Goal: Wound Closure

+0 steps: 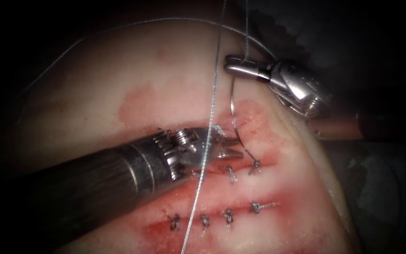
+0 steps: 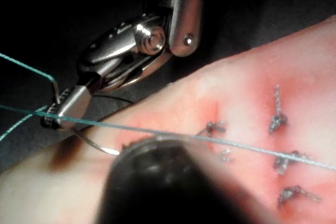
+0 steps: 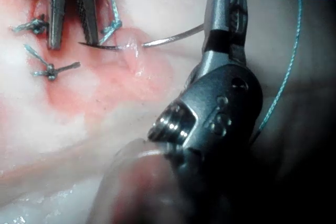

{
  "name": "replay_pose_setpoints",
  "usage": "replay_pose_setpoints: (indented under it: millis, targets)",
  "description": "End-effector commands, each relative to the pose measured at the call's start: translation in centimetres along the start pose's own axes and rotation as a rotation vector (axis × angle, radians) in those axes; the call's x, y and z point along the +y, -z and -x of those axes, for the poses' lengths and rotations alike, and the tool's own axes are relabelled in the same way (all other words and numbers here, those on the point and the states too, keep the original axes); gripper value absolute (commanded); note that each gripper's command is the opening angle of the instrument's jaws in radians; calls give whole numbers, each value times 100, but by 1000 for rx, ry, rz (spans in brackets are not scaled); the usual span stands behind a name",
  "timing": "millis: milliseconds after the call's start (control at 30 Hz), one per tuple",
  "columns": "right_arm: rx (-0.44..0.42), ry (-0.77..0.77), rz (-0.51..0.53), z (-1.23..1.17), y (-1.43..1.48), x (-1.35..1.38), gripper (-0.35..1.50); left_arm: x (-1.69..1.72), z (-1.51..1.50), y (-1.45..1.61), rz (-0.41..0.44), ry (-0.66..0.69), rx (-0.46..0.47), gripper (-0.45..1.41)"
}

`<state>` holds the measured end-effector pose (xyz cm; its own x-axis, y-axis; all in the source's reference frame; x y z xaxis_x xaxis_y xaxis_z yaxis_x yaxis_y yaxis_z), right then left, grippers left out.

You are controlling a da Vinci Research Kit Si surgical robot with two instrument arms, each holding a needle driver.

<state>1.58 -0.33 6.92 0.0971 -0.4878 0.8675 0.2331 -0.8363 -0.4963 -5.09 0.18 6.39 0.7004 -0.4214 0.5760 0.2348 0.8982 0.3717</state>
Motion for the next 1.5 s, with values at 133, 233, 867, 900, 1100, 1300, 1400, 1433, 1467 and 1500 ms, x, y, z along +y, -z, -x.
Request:
replay_pose_setpoints:
  millis: [133,233,867,900,1100,1300,1400,1433,1467,1500]
  targets:
    - [-6,1,-16,-3,-10,-4,-35,7,10,12,-50,-48,-4,62]
    - [-7,3,-16,-6,-10,-4,-35,9,10,19,-59,-86,3,61]
    - [-8,-11,-17,-9,-10,-5,-35,40,-4,-21,-31,-590,-121,41]
    - [-8,-11,-17,-9,-10,-5,-35,39,-4,-21,-37,-592,-123,44]
    - [-5,-11,-18,-9,-10,-6,-35,32,-3,-22,-64,-619,-127,52]
    - [-8,-11,-18,-9,-11,-5,-35,30,0,-29,-74,-640,-139,42]
    - [-8,-11,-19,-9,-11,-5,-35,29,-4,-35,-56,-654,-142,-45]
    - [-8,-11,-19,-9,-11,-5,-35,29,-4,-35,-56,-654,-142,-45]
    - [-8,-11,-18,-9,-11,-5,-35,29,-5,-36,-45,-656,-139,-45]
    - [-11,-12,-18,-9,-11,-5,-35,30,-6,-36,-39,-657,-138,-45]
